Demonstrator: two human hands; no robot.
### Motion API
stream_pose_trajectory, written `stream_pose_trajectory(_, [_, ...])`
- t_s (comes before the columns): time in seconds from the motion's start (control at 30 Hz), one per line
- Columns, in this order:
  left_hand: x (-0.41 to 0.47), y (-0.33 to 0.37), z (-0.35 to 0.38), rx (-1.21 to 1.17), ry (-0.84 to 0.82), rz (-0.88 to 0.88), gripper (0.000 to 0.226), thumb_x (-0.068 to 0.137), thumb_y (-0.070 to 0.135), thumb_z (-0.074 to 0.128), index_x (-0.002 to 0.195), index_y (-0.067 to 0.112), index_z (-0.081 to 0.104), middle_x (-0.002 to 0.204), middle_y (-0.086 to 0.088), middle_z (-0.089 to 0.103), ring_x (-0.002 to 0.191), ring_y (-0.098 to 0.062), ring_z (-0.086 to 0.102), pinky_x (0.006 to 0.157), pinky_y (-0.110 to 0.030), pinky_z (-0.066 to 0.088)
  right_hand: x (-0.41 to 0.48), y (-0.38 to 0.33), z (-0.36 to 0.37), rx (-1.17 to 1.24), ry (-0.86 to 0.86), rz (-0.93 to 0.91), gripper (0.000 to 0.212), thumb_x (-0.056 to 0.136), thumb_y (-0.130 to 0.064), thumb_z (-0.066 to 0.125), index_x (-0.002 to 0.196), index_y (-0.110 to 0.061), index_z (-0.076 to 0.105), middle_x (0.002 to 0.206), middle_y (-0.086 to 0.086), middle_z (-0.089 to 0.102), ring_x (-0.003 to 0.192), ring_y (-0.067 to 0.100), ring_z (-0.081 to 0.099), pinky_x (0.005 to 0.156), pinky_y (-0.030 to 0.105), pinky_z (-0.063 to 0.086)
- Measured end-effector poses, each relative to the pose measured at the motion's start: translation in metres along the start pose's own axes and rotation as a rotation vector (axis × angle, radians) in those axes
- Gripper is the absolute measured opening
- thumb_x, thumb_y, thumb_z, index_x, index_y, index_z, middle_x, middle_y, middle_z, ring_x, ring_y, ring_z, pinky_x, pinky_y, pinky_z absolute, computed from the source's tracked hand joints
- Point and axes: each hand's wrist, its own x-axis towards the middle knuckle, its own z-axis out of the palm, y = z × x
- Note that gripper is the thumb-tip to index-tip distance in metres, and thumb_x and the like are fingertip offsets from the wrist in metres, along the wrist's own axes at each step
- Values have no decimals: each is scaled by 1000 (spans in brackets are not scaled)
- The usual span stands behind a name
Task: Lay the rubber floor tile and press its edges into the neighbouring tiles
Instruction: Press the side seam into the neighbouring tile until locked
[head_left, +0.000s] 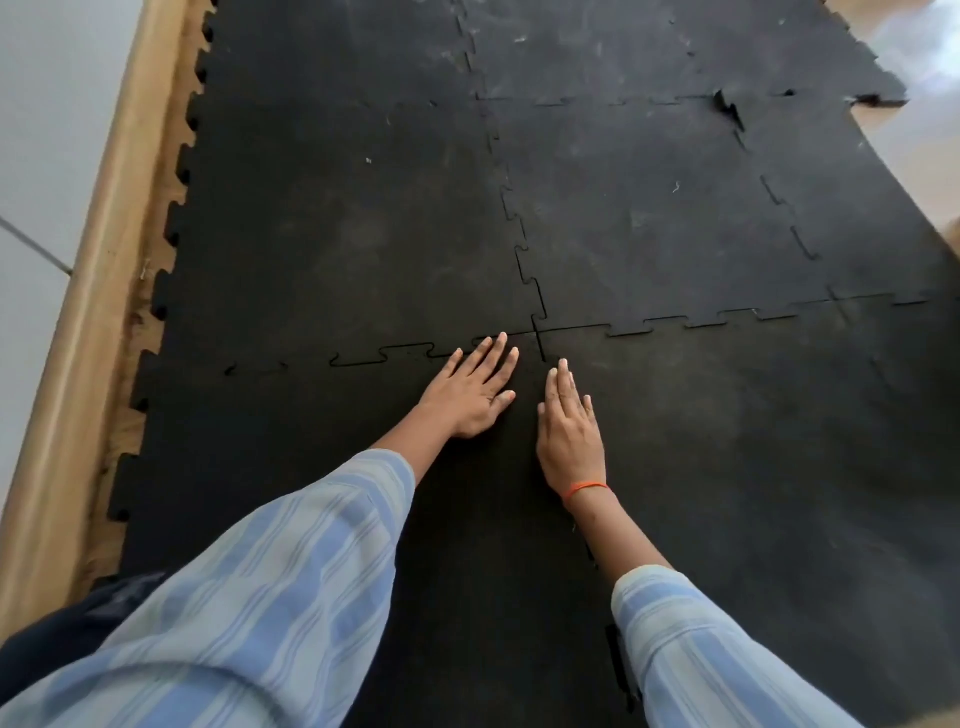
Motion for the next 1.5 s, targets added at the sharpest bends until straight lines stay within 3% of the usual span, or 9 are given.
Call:
stream_pose_trajectory(0.1, [2, -1, 5, 8, 14, -3, 61, 102, 47, 14, 150, 27, -18, 156, 4, -29, 145, -12, -22, 117, -39, -11, 3, 5, 4, -63, -90, 27, 60, 102, -38, 19, 152, -15, -6, 160, -3, -16, 148, 11, -11, 120, 38, -3])
stream_pose_trajectory(0.33, [2, 3, 0, 48, -6, -36, 61, 102, 47, 14, 150, 27, -18, 157, 3, -28, 146, -14, -20, 119, -42, -7, 5, 3, 4, -87, -95, 29, 60, 102, -38, 20, 152, -16, -4, 161, -3, -13, 148, 11, -8, 121, 40, -2])
stream_pose_trajectory(0.5, [0, 11, -5, -5, -37, -64, 66, 101, 50, 17, 150, 25, -18, 156, 3, -30, 146, -16, -21, 118, -46, -9, 6, 10, -11, 482, 126, 168, 44, 100, -12, 44, 144, -6, 39, 154, 8, 34, 145, 21, 28, 121, 36, 17])
stream_pose_trajectory(0.67, [3, 18, -8, -45, -94, -86, 69, 100, 51, 20, 150, 22, -19, 155, 1, -32, 145, -18, -23, 118, -47, -9, 7, 20, -25, 636, 72, 241, 35, 93, -9, 59, 127, -3, 59, 142, 7, 52, 139, 14, 38, 112, 15, 22])
stream_pose_trajectory(0.77, [4, 16, -7, -49, -98, -89, 69, 100, 51, 20, 150, 23, -20, 155, 2, -33, 145, -17, -24, 117, -47, -10, 10, 22, -29, 597, 60, 236, 37, 92, -8, 60, 128, -3, 58, 143, 7, 51, 139, 15, 38, 110, 13, 21])
stream_pose_trajectory(0.97, [7, 17, -4, -33, -88, -94, 69, 100, 51, 19, 149, 24, -20, 154, 2, -34, 145, -17, -24, 116, -47, -10, 9, 10, -9, 313, 89, 140, 44, 101, -10, 40, 145, -11, 36, 152, 3, 38, 147, 20, 22, 120, 35, 21])
stream_pose_trajectory(1.17, [6, 18, 6, -12, -5, -71, 64, 101, 48, 18, 150, 24, -17, 156, 2, -29, 146, -18, -21, 117, -46, -8, 12, 10, -3, 182, 119, 138, 44, 103, -15, 38, 147, -15, 35, 152, 0, 39, 145, 17, 25, 116, 23, 21])
stream_pose_trajectory(1.33, [5, 30, 2, 4, -41, 5, 65, 101, 47, 21, 151, 27, -15, 157, 6, -26, 147, -19, -19, 117, -48, -5, 7, 22, -27, 406, 86, 320, 57, 95, -25, 56, 145, -7, 37, 157, 7, 29, 144, 23, 27, 115, 27, 21])
stream_pose_trajectory(1.5, [2, 35, -9, 35, -154, -10, 84, 93, 65, 29, 150, 27, -19, 156, 6, -30, 146, -19, -22, 117, -49, -5, -67, 11, -16, 345, 122, 351, 39, 100, -13, 45, 137, 0, 47, 153, 11, 35, 142, 26, 32, 116, 30, 24])
